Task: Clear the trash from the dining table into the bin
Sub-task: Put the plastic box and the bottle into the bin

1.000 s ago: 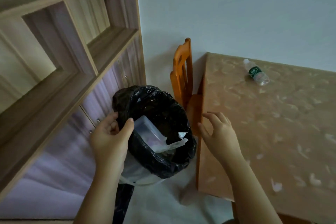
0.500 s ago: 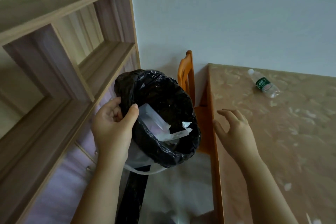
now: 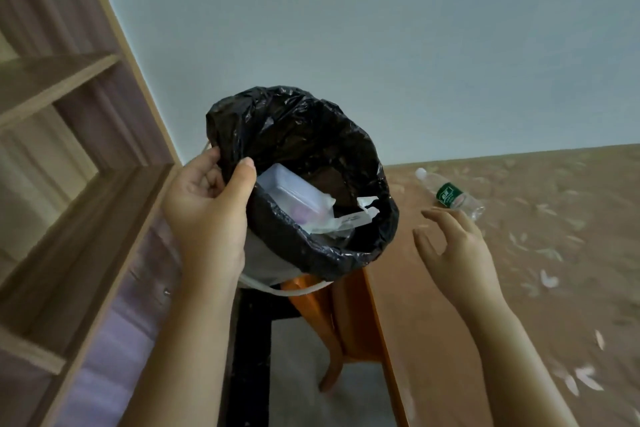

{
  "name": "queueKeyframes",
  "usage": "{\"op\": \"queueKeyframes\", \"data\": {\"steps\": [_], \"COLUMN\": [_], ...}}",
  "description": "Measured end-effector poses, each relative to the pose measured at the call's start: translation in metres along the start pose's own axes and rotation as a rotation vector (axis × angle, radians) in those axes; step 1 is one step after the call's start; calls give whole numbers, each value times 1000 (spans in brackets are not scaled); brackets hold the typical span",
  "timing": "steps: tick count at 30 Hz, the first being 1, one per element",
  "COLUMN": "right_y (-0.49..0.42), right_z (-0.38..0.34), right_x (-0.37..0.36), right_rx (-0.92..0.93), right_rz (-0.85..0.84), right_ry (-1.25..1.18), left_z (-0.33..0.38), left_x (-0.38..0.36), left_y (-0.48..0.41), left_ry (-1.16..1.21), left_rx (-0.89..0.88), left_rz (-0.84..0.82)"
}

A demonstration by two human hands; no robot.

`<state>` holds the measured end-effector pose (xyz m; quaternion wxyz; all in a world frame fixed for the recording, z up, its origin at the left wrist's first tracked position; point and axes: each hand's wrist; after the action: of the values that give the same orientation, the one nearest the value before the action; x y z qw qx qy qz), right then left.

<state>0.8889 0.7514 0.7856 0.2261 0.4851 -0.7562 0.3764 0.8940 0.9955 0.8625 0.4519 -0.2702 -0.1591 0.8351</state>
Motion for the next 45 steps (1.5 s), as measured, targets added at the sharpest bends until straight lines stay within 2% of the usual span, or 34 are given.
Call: {"op": "queueKeyframes", "data": {"steps": [12,18,24,33,39,45], "right_y": [-109,-143,-170,-224,-244,-250], "right_z": [36,66,126,224,269,303], "right_x": [-41,-79,-85,-95,-111,-134], "right_rx": [-288,-467,-638,-728,-733,-826], "right_rz": [226,161,87,-13,-54,-143], "right_ry": [130,207,199,172,154,74], "left_z": [-134,-206,-247,-287,-300,-307], "left_x": [-113,-156,-196,-244,-261,-263], "left_y": [-96,-119,-113,-92,-84,-82], "left_ry": [166,146,55,-65,-87,-122], "left_rx": [159,267,266,331,404,451], "left_rz": [-289,-348,-461,-396,-367,-338]}}
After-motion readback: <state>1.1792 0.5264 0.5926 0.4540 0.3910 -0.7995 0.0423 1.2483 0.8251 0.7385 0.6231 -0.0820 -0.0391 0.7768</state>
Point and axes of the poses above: each hand's wrist, its own y-axis away from the middle knuckle, its own x-axis out of the back of the hand, z = x × y, and after that the axes turned 7 degrees about -x, right-handed
